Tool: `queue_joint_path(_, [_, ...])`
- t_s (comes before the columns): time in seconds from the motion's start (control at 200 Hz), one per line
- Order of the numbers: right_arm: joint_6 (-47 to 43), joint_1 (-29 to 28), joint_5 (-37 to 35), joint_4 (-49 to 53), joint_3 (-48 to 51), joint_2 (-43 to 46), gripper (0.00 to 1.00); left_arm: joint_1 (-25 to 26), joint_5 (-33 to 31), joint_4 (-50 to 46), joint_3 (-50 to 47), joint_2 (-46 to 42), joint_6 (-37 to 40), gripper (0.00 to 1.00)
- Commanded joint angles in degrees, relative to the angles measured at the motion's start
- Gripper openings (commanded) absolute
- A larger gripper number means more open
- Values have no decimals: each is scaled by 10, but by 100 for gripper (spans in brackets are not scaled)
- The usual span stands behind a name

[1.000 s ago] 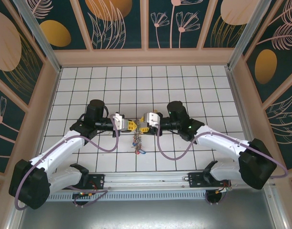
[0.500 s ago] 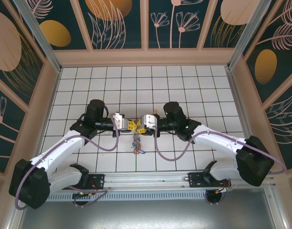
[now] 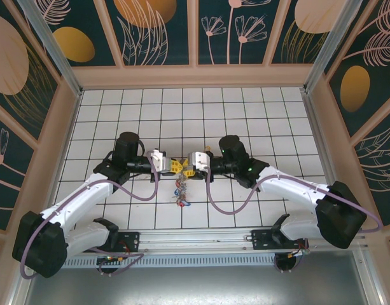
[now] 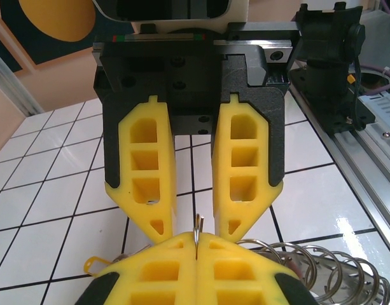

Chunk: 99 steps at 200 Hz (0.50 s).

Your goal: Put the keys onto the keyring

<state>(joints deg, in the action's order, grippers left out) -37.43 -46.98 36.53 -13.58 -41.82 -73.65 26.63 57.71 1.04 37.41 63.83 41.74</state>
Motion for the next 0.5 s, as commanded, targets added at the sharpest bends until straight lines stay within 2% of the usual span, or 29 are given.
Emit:
queue_joint_path(0.0, [5, -7, 17, -51, -1, 13, 24, 2, 30, 29, 20, 7, -6, 0])
queue_joint_path(0.155, [9, -7, 14, -59, -5, 8, 19, 1, 32, 28, 22, 12, -5, 0])
queue_joint_path(0.245, [9, -7, 5, -59, -6, 6, 12, 2, 34, 28, 23, 15, -4, 0])
queue_joint_path(0.31, [9, -7, -2, -62, -5, 6, 0, 2, 33, 28, 24, 16, -6, 0])
queue_joint_path(0.395, [9, -7, -12, -60, -5, 8, 0, 2, 29, 32, 26, 16, -15, 0])
queue_joint_path(0.46, [7, -7, -23, -63, 2, 14, 0, 2, 15, 43, 26, 14, -37, 18])
queue_joint_path(0.49, [7, -7, -31, -67, 8, 19, 0, 1, 9, 46, 27, 12, -44, 22])
